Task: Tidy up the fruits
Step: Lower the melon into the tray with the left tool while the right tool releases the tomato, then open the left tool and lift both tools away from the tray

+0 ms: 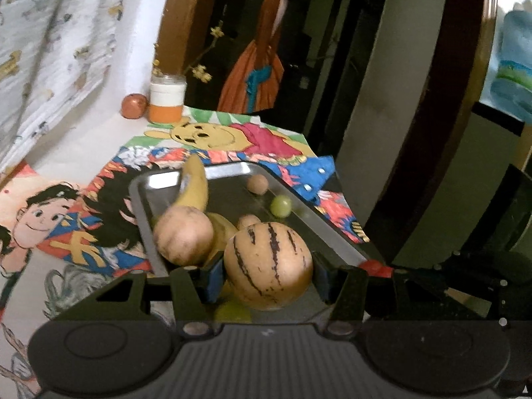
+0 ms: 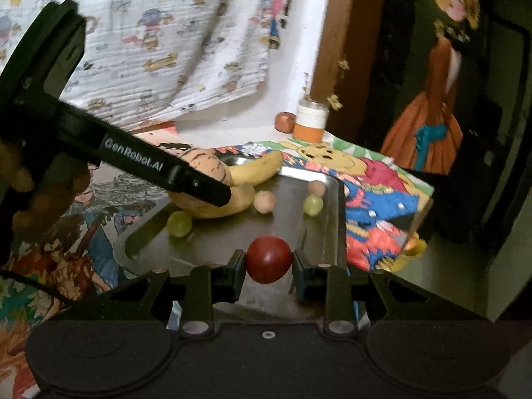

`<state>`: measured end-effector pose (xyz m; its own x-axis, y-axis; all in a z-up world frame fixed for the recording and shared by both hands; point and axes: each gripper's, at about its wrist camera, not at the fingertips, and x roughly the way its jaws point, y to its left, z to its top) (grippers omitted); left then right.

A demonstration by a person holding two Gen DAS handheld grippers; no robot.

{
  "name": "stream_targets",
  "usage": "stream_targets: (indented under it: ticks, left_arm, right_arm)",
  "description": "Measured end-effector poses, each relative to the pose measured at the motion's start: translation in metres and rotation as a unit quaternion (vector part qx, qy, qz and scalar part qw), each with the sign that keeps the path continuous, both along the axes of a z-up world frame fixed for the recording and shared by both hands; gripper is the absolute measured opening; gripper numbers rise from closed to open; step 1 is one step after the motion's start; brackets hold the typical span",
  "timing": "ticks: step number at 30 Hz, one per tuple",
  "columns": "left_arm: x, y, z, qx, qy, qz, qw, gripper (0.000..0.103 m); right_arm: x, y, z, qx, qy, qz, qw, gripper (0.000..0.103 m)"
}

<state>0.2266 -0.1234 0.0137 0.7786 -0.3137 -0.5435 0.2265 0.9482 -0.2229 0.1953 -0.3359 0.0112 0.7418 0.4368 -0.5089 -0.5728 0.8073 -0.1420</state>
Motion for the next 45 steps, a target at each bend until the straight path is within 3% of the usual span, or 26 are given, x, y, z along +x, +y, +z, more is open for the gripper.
stream_targets:
  ticks: [17, 45]
  left_arm:
    - [-0.009, -0.022, -0.017, 0.025, 0.009, -0.021, 0.9994, 0.058]
    - [-0.019, -0.027, -0.018, 0.06, 0.007, -0.038, 0.9974, 0.058]
  right_arm:
    - [-0.01, -0.016, -0.011, 0.035, 0.014, -0.071, 0.997, 0.032]
    - [-0.011, -0.016, -0.016, 0.037, 0.011, -0.086, 0.996, 0.032]
